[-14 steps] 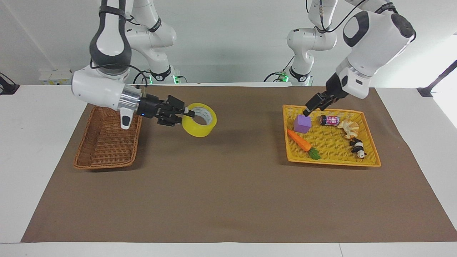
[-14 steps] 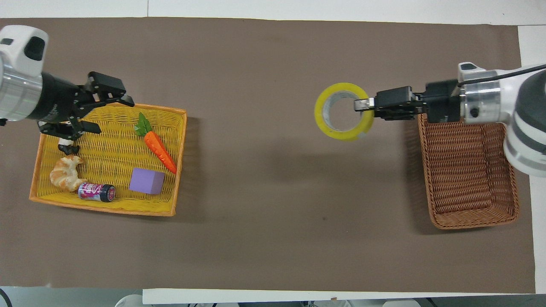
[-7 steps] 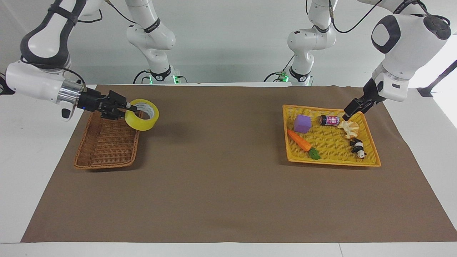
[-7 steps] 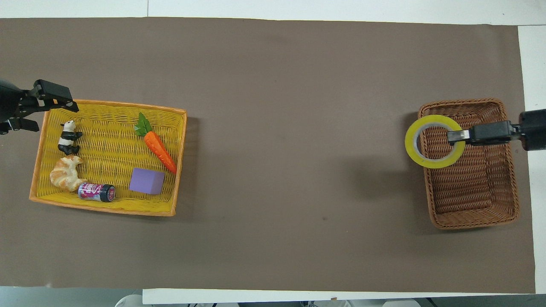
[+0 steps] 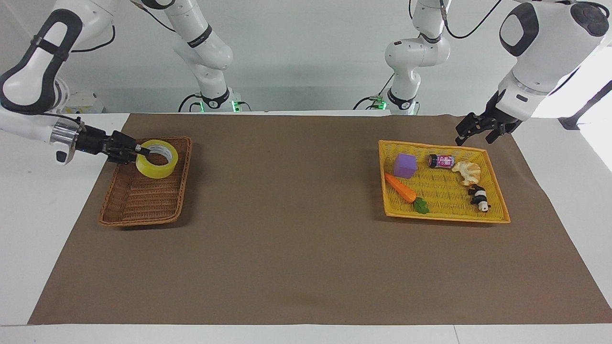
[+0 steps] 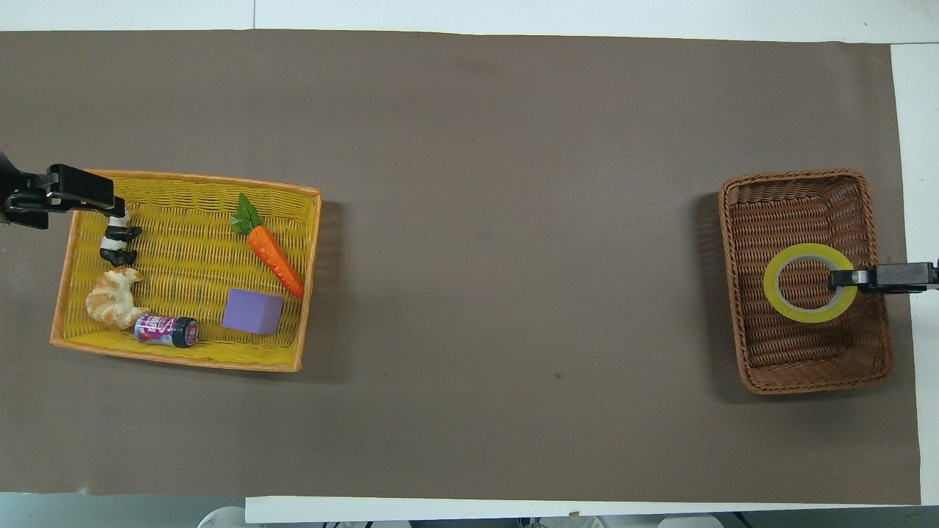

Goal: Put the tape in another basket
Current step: 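Lower the tape into the wicker basket and open the right gripper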

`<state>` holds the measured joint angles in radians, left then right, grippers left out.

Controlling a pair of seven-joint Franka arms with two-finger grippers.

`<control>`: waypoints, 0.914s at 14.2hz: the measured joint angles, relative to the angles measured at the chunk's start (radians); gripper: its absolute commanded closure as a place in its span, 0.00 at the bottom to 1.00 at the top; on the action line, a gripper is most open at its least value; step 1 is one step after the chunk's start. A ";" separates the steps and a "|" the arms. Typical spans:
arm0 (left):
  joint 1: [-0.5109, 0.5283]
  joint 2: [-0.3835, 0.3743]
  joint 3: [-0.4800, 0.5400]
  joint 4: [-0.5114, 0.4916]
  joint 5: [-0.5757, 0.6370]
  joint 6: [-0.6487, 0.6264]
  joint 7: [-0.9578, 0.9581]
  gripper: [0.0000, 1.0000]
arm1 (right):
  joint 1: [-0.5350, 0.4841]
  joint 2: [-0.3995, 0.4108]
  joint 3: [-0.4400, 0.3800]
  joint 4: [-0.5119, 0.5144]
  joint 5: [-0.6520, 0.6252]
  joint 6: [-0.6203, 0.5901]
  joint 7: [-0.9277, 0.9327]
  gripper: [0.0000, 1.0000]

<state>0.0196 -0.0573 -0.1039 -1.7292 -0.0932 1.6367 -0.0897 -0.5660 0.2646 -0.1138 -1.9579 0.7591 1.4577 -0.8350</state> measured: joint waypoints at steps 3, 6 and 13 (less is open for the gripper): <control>0.010 0.000 0.005 -0.005 0.003 0.008 0.002 0.00 | 0.012 0.009 0.010 0.002 -0.075 0.049 -0.035 1.00; 0.043 0.000 0.007 -0.013 0.004 0.025 0.009 0.00 | 0.033 0.014 0.014 -0.007 -0.094 0.087 -0.056 1.00; 0.064 0.000 -0.006 -0.014 0.051 0.013 0.015 0.00 | 0.033 0.045 0.012 -0.012 -0.107 0.119 -0.097 0.00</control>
<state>0.0837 -0.0573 -0.1104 -1.7430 -0.0421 1.6499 -0.0748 -0.5325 0.3097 -0.1019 -1.9694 0.6526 1.5762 -0.9321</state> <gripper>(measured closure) 0.000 0.291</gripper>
